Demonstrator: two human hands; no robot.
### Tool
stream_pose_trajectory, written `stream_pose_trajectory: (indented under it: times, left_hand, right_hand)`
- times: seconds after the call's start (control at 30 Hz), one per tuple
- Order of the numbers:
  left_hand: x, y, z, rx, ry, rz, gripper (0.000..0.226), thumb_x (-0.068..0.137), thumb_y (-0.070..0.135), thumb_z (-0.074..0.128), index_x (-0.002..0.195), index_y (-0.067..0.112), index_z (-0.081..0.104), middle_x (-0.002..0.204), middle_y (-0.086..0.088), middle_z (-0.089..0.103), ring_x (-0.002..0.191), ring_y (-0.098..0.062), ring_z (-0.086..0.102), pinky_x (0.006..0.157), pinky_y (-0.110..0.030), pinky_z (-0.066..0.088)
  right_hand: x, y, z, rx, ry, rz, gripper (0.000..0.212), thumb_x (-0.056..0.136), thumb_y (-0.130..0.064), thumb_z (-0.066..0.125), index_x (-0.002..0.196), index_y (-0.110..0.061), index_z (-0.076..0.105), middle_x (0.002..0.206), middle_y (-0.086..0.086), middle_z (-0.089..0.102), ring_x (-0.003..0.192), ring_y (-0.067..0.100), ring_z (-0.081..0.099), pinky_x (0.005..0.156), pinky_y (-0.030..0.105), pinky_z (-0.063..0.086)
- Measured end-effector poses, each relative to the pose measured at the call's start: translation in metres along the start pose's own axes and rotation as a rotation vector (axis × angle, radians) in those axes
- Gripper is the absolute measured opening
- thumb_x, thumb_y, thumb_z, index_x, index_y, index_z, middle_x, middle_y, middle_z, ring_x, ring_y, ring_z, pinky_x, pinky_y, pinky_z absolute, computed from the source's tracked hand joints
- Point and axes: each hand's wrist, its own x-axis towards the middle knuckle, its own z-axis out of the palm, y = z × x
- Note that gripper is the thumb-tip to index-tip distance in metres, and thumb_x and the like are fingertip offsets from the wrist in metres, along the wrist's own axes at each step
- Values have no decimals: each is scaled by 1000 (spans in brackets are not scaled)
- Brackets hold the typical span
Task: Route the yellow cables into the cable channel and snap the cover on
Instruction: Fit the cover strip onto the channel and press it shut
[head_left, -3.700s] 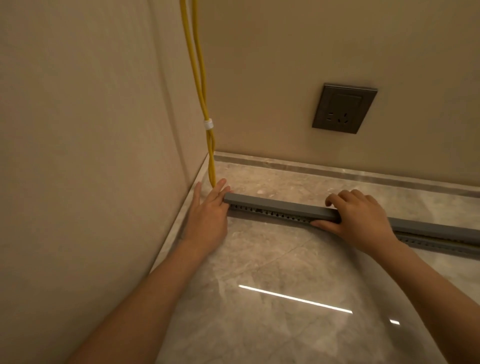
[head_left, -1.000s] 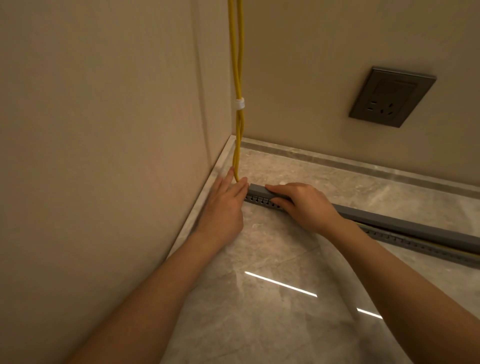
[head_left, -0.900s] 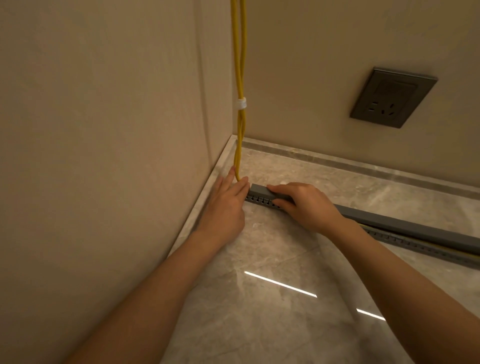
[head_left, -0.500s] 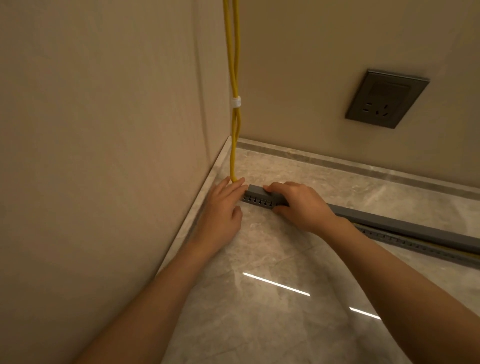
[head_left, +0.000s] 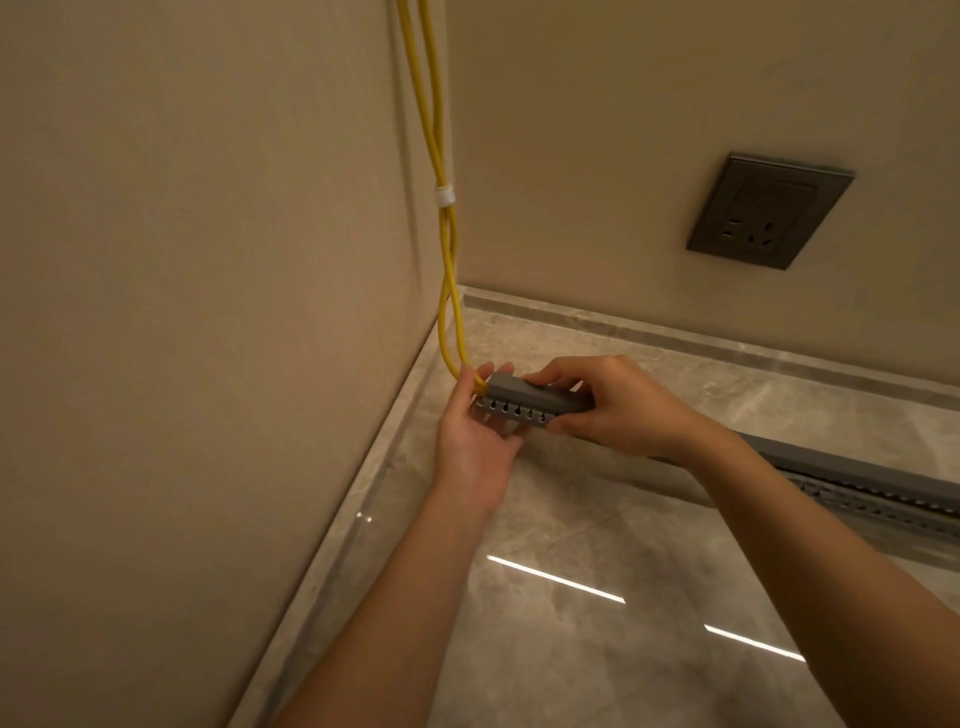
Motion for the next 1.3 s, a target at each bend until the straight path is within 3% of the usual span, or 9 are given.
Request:
stream_pose_trajectory:
  times: [0.17,0.33,0.6,0.73,0.87,1.03,1.13,1.3]
  left_hand:
    - [10,6,18,-348,-49,48,27,84,35,59,69,12,60,64,1,60,65,-15,62,83,-37,50]
    - [13,10,24,-292,-142,56,32,69,44,66,57,19,49,49,7,48,51,-10,48,70,-27,44]
    - [12,13,34,-292,-39,44,42,88,41,54,55,19,40,46,6,45,54,-10,45,72,-28,42]
    - [12,13,39,-291,-19,53,43,89,43,54,55,19,42,49,5,45,55,-10,43,73,-27,41]
    - [11,10,42,-258,-18,60,42,90,48,48,62,17,48,59,4,54,55,-12,53,66,-26,47]
    - [11,11,43,-252,-1,38,49,93,51,38,60,16,48,46,3,53,42,-11,53,57,-27,50]
    - [9,11,43,-264,29,34,51,92,52,38,57,16,46,43,3,49,39,-11,52,64,-29,48]
    - [7,13,44,-309,40,44,47,91,50,44,63,13,54,51,0,61,46,-12,61,80,-34,50]
  right_hand:
    - [-6,-4,-8,45,-29,-16,45,75,-20,75,115,-33,60,98,-9,64,83,3,59,77,20,49]
    - [-6,-7,-13,48,-16,-11,46,74,-22,76,116,-34,60,97,-9,65,82,3,58,78,24,50]
    - [-8,-13,-16,-10,53,-73,37,79,-34,69,115,-30,61,106,-13,64,76,-9,52,73,20,47]
    - [-7,-17,-17,-98,103,-75,27,85,-35,61,112,-32,61,100,-10,65,71,-6,50,63,20,41]
    - [-8,-21,-20,-199,102,-100,26,89,-35,57,114,-31,59,99,-7,66,72,2,48,62,24,38]
    - [-7,-27,-19,-202,94,-81,25,90,-33,56,114,-30,60,102,-5,67,76,5,50,66,29,42]
    - [-8,-28,-19,-153,89,-51,23,91,-35,53,112,-31,62,100,-7,68,77,7,54,69,31,45]
    - [-11,-26,-18,-155,84,-26,23,93,-34,48,107,-30,66,88,-4,70,75,12,60,69,41,51]
